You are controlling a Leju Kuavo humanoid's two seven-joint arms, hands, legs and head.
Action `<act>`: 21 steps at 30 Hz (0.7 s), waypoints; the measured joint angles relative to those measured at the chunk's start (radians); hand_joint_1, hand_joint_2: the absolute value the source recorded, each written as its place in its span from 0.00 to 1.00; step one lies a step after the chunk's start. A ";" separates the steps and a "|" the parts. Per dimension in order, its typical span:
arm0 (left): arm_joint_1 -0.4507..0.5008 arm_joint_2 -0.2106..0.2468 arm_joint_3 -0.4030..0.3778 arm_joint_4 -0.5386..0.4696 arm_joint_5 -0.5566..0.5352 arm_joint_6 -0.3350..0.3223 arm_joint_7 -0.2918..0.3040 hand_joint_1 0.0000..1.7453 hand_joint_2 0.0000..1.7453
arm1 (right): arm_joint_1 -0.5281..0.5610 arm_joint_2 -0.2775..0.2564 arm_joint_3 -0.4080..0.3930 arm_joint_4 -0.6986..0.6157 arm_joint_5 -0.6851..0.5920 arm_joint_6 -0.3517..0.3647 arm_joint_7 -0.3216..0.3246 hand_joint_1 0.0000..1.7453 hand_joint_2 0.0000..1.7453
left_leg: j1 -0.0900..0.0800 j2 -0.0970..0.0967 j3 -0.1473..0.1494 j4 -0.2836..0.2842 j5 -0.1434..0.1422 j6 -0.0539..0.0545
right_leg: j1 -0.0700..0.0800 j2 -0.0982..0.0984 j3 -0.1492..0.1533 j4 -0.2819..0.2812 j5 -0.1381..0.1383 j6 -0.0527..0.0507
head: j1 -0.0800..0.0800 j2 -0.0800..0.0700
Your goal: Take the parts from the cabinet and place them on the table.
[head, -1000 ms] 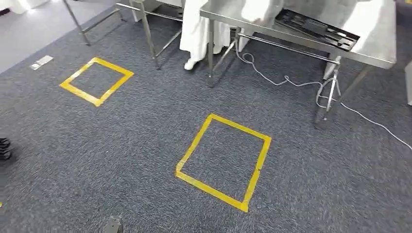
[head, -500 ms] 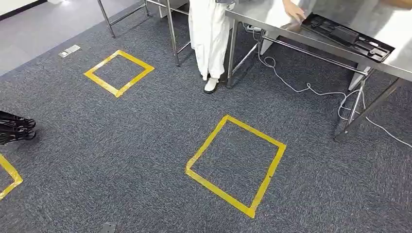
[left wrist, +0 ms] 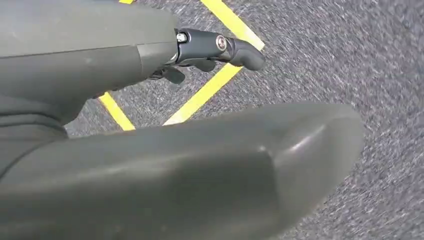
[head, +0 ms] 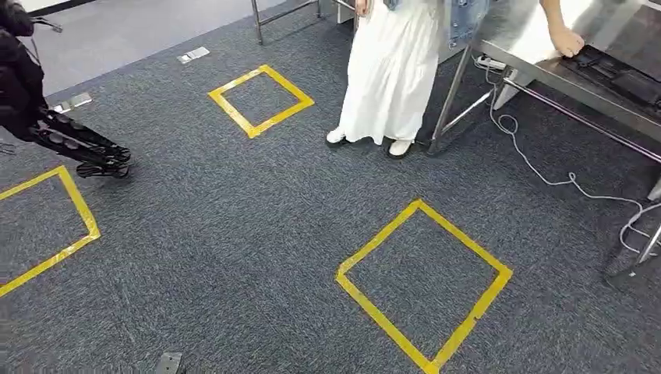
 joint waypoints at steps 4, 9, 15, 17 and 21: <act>-0.001 -0.001 0.000 0.000 -0.016 -0.009 0.014 0.00 0.00 | -0.006 0.003 -0.011 0.000 -0.009 -0.007 0.000 0.00 0.00 | 0.003 -0.029 -0.012 0.003 0.003 -0.017 | -0.002 -0.028 0.010 0.000 0.005 -0.027 | -0.005 0.000; -0.020 -0.003 -0.008 0.000 -0.051 -0.012 0.039 0.00 0.00 | 0.005 0.013 -0.030 0.000 -0.031 -0.022 -0.004 0.00 0.00 | 0.010 0.117 -0.140 0.280 -0.137 -0.041 | 0.001 -0.087 0.022 -0.004 -0.002 -0.056 | -0.013 0.000; -0.036 0.001 -0.028 -0.002 -0.085 -0.023 0.061 0.00 0.00 | 0.006 0.022 -0.065 0.000 -0.052 -0.035 -0.004 0.00 0.00 | 0.008 0.197 -0.019 0.045 0.002 -0.022 | 0.008 -0.150 0.040 -0.004 -0.016 -0.053 | -0.014 0.000; -0.051 0.002 -0.034 -0.002 -0.089 -0.030 0.062 0.00 0.00 | 0.007 0.026 -0.073 0.000 -0.056 -0.040 -0.004 0.00 0.00 | -0.004 0.206 -0.014 0.024 -0.010 -0.012 | 0.020 -0.166 0.040 -0.003 -0.023 -0.043 | -0.008 0.000; -0.057 0.005 -0.042 -0.003 -0.098 -0.032 0.067 0.00 0.00 | 0.006 0.031 -0.088 -0.002 -0.060 -0.043 -0.003 0.00 0.00 | -0.002 0.158 0.001 -0.002 0.006 0.006 | 0.035 -0.200 0.043 -0.008 -0.033 -0.029 | -0.011 0.000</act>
